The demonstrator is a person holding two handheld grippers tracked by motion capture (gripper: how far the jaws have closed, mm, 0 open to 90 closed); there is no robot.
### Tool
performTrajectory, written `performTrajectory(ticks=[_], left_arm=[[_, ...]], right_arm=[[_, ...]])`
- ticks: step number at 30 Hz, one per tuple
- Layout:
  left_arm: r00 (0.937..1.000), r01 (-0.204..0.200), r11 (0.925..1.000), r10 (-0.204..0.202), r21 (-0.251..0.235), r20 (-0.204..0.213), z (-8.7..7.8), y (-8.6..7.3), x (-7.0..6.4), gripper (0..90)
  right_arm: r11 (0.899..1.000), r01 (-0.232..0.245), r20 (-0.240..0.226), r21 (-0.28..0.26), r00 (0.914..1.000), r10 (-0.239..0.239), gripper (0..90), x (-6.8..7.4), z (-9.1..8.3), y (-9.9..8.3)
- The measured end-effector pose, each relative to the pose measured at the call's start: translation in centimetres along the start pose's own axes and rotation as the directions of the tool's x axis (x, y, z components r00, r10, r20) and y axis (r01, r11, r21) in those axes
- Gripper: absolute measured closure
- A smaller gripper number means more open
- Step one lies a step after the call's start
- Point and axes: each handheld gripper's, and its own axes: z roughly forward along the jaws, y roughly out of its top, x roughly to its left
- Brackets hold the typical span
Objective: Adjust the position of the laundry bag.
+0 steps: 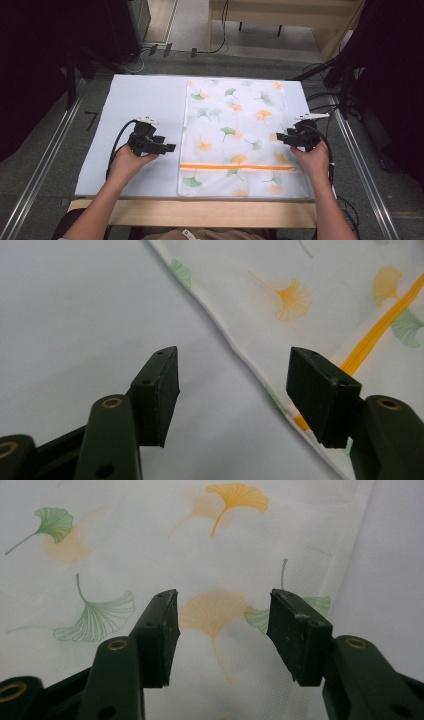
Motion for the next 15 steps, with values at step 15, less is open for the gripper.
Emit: performTrajectory(ticks=[15], left_arm=[[0.9994,-0.030,0.9995,0.030,0.005,0.014,1.2,0.1,-1.0,45.0]], right_arm=[[0.998,-0.062,0.000,0.005,0.9980,0.062,46.1,0.4,-2.3,-1.4]])
